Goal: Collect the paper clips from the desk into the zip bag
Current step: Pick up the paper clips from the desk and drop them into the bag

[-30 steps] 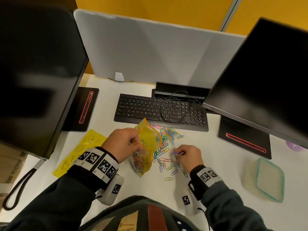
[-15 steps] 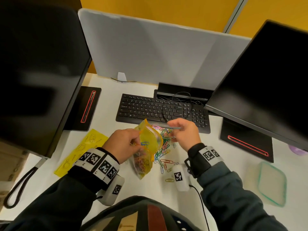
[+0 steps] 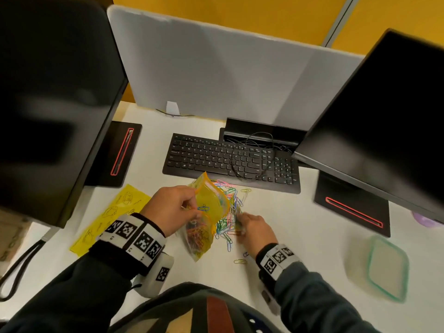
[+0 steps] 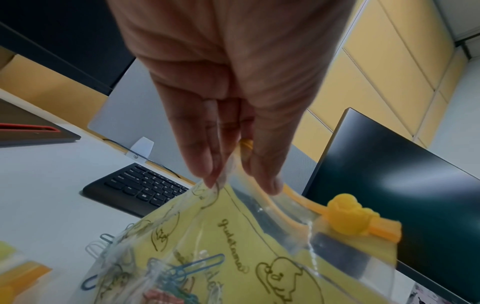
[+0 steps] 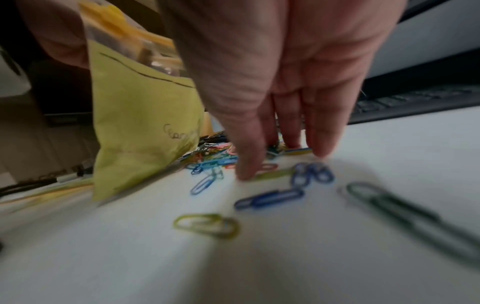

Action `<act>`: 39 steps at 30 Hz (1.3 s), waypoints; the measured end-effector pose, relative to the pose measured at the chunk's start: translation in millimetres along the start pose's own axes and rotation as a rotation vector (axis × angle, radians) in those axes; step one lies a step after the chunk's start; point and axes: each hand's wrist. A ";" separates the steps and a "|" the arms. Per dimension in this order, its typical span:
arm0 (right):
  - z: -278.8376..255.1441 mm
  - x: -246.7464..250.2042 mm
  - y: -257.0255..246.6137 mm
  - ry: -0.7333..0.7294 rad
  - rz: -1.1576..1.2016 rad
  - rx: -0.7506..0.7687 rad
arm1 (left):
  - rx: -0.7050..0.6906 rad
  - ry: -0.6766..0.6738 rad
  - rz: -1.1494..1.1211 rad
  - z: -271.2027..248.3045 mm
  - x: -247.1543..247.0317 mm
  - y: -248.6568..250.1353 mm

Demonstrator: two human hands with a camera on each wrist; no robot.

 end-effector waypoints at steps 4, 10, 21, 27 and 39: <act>-11.4 -5.1 -6.7 0.070 -0.008 0.035 | -0.003 0.014 0.001 -0.7 -2.2 1.2; -8.1 -0.7 -9.1 0.069 -0.003 0.020 | -0.021 0.011 0.010 -1.7 -2.6 -0.1; -31.3 61.3 -7.0 0.291 0.814 -0.166 | -0.022 -0.003 0.001 -1.6 -1.7 -1.5; -24.7 97.4 -48.5 0.281 1.180 0.012 | -0.049 -0.022 0.014 -1.5 -6.3 0.2; -24.7 84.4 -15.1 0.318 0.589 -0.090 | -0.043 -0.004 0.001 -1.7 0.2 -5.0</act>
Point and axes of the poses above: each hand's wrist, its own z-axis towards the middle knuckle, its own x-axis out of the back of the hand, y = z × x, and after that the axes turned 12 degrees about -z, right-handed
